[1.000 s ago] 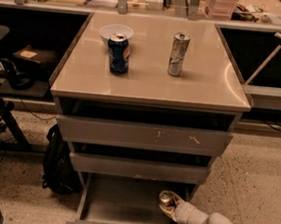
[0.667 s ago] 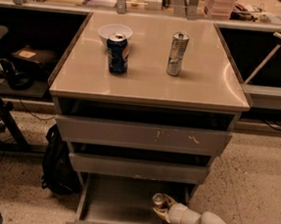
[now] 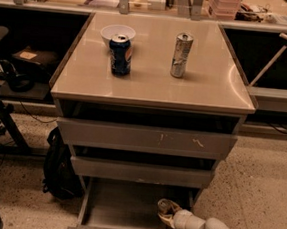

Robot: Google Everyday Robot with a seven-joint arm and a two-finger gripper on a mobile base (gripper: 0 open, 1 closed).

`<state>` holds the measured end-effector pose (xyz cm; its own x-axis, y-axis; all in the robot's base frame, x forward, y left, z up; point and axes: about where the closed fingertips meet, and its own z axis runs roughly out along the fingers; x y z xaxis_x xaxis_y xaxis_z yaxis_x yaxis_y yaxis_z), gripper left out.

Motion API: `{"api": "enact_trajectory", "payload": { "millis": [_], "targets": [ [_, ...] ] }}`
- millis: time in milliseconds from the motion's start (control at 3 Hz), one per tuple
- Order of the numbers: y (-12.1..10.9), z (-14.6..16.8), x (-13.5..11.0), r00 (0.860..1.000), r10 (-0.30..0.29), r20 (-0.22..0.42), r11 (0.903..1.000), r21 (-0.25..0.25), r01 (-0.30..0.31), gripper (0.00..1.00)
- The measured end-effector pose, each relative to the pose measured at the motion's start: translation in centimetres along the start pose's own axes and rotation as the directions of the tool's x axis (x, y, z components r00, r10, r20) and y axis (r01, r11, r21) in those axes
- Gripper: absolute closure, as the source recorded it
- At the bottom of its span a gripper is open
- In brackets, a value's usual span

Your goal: Place orange can into bottom drawer

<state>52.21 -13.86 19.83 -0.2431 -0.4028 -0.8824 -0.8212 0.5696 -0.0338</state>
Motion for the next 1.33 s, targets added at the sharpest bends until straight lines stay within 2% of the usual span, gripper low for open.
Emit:
{"api": "enact_trajectory", "payload": {
  "millis": [333,667,1333],
  "targets": [
    [-0.56,0.77,1.84,0.999,0.034,-0.017,0.9994,0.001,-0.034,1.00],
    [-0.66,0.79,1.88,0.999,0.033,-0.017,0.9994,0.003,-0.033,0.81],
    [-0.66,0.79,1.88,0.999,0.033,-0.017,0.9994,0.002,-0.033,0.35]
  ]
}}
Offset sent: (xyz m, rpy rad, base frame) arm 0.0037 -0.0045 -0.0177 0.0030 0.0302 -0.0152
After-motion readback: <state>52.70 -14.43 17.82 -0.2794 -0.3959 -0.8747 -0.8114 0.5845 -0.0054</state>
